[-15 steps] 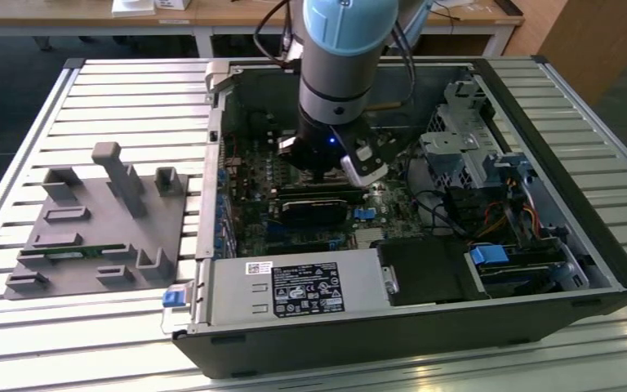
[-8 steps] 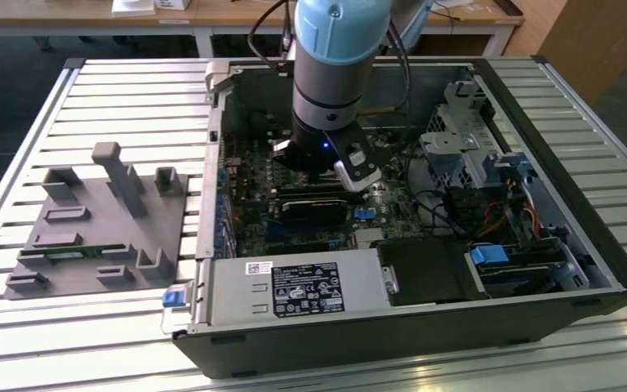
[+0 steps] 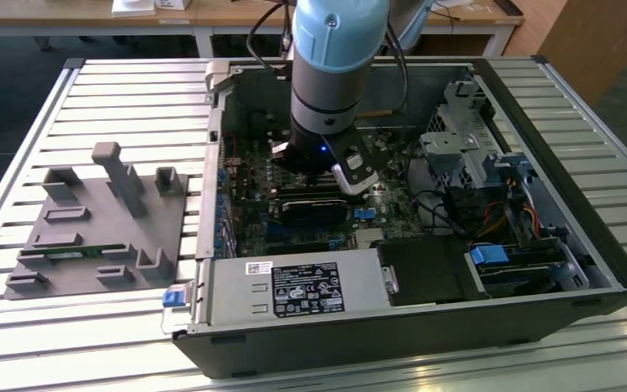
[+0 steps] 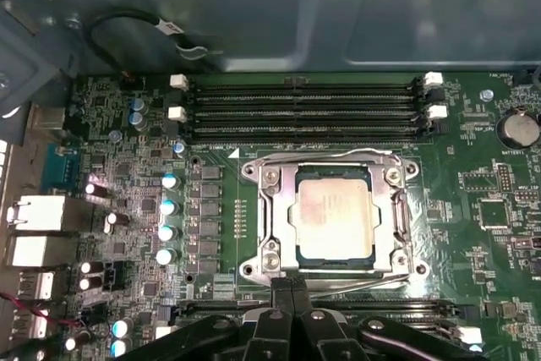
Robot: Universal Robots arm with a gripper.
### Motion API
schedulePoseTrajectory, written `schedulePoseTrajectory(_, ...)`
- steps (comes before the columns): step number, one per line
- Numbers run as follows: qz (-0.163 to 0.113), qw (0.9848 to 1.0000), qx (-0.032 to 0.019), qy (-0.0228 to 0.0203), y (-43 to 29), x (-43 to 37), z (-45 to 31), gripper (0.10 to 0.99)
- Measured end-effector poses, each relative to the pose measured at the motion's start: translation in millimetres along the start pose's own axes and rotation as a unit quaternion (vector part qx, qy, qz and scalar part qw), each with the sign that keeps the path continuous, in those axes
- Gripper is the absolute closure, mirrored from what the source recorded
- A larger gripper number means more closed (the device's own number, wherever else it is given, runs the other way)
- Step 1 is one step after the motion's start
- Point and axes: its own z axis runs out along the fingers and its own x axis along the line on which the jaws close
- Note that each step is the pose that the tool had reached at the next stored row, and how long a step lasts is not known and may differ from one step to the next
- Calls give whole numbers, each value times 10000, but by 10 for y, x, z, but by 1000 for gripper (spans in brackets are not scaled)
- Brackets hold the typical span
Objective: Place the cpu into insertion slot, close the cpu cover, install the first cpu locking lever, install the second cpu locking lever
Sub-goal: 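Install the second cpu locking lever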
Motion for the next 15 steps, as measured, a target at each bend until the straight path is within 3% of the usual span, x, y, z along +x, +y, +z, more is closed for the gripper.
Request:
schedulePoseTrajectory(7,8,9999,-159,2,-61,7,-15,984)
schedulePoseTrajectory(15,26,9998,-208,-2,-116,65,-9,984)
